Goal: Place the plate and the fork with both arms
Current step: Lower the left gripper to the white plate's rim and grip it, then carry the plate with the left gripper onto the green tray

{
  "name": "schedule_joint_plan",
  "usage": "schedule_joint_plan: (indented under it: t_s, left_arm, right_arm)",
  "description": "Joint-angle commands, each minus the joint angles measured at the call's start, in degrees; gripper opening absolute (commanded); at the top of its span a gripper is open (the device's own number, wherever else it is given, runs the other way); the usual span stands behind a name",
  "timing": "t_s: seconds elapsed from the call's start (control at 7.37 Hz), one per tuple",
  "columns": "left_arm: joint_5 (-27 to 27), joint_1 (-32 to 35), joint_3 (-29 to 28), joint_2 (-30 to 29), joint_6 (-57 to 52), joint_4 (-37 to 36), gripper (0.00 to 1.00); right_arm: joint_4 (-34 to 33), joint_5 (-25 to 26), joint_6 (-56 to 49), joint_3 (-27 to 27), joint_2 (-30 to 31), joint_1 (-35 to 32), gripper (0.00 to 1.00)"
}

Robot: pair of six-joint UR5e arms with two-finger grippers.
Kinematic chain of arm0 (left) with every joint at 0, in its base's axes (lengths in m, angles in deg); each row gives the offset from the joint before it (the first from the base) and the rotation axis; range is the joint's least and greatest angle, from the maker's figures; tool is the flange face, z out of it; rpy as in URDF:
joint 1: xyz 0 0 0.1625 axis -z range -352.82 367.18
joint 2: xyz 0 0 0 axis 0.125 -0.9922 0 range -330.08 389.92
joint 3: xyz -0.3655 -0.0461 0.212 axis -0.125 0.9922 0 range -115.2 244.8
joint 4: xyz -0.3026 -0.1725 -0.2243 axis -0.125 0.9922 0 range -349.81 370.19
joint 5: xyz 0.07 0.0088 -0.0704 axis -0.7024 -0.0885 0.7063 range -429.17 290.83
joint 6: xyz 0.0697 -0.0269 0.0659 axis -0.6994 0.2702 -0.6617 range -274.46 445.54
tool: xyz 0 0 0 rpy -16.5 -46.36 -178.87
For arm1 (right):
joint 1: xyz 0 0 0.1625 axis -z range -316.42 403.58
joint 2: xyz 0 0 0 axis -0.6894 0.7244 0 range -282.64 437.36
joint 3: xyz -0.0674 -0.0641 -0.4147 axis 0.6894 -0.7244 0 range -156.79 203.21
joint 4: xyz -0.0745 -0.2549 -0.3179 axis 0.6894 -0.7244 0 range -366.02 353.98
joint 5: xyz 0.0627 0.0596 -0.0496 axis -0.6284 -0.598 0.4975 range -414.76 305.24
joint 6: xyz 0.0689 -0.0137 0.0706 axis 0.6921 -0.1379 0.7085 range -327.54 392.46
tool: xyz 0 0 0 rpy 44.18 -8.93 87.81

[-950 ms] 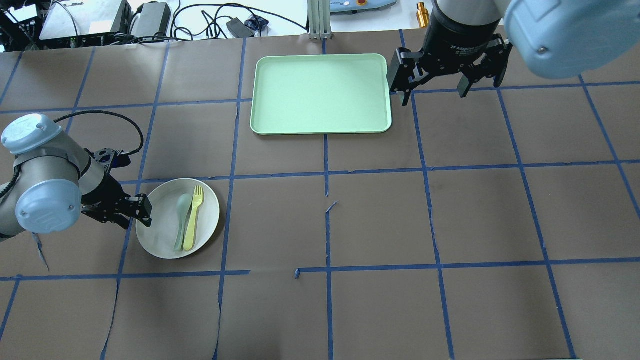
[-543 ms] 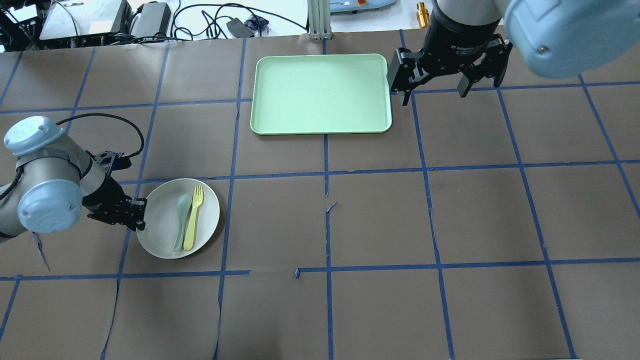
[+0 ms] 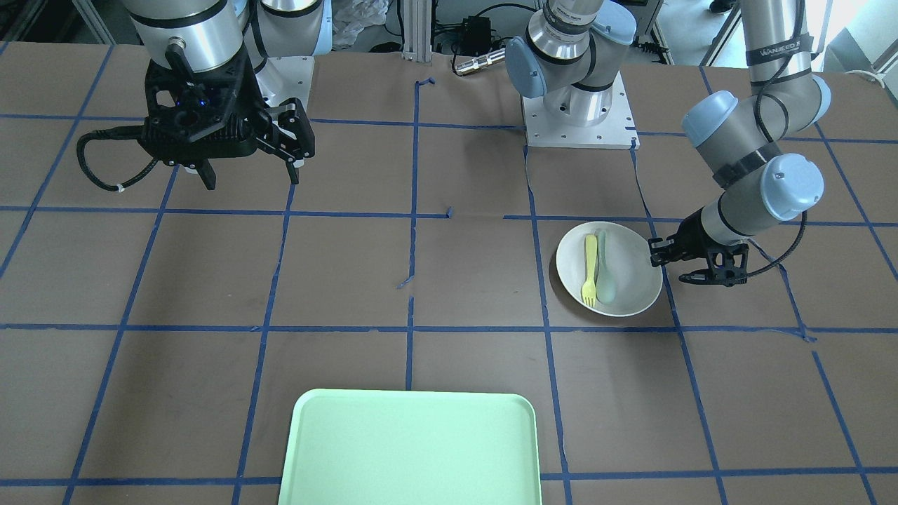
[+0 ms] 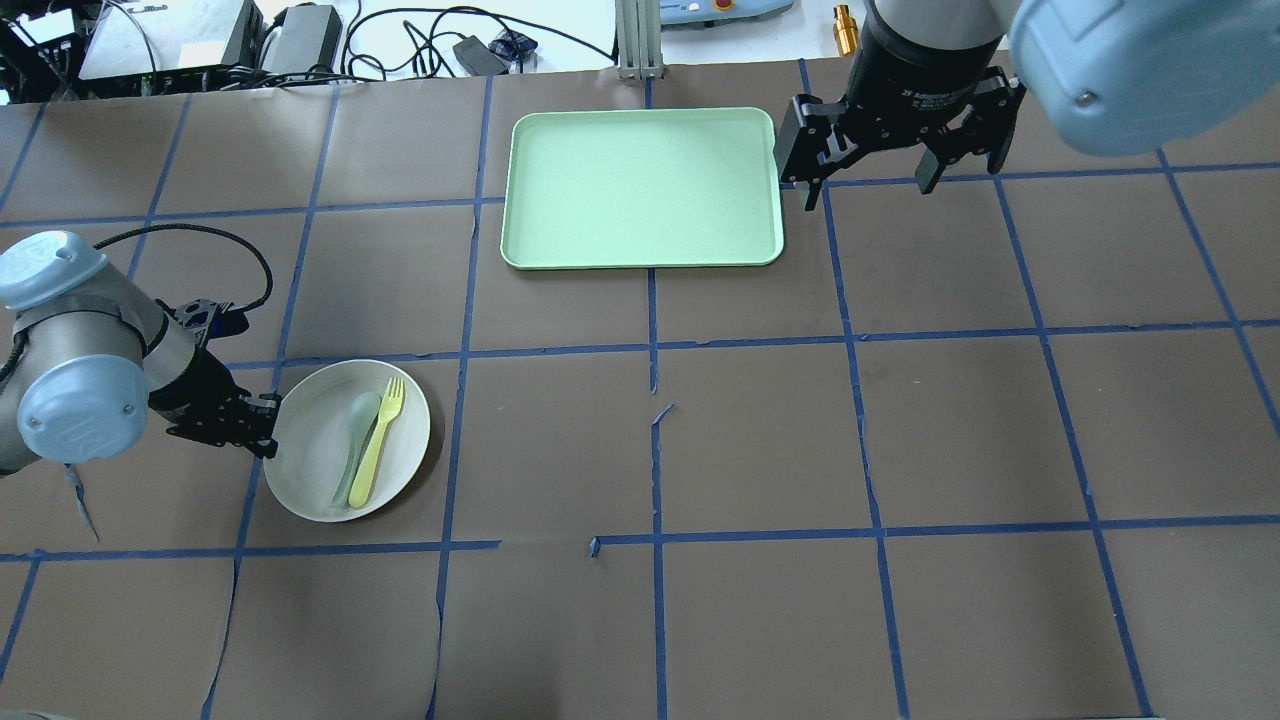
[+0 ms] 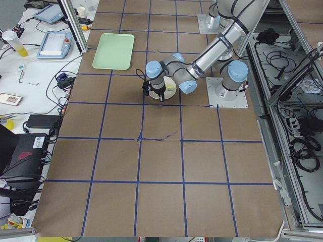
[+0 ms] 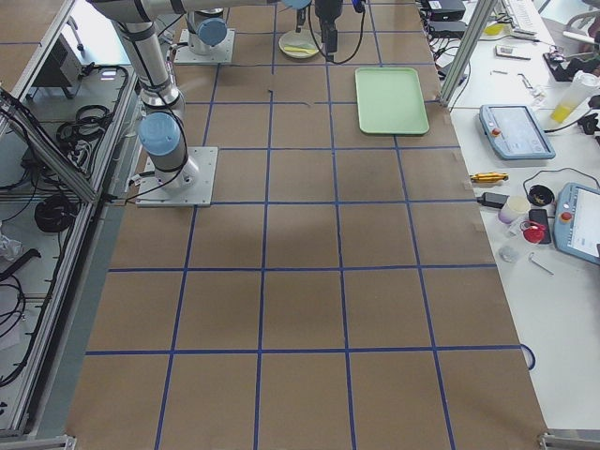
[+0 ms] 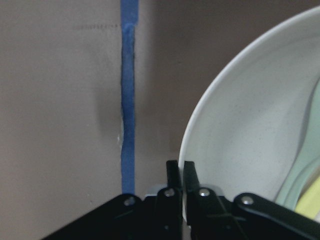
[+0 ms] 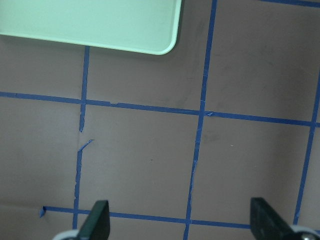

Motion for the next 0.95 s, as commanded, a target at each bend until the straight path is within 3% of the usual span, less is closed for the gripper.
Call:
schedule_joint_plan:
  t_s: [0.0,0.41,0.81]
  left_arm:
    - [8.0,-4.4,-1.6,0.7,-0.8,3.0,0.0]
    - [8.9,-2.2,-10.4,-1.2,-0.8,12.5,0.0]
    - [11.3,6.9,-19.5,-5.3,2.2,14.3,0.0]
  right_arm:
    - [0.0,0.0,0.0,0.0,0.0,0.0,1.0]
    - [0.0,0.0,0.0,0.0,0.0,0.0,1.0]
    - [0.0,0.0,0.0,0.0,0.0,0.0,1.0]
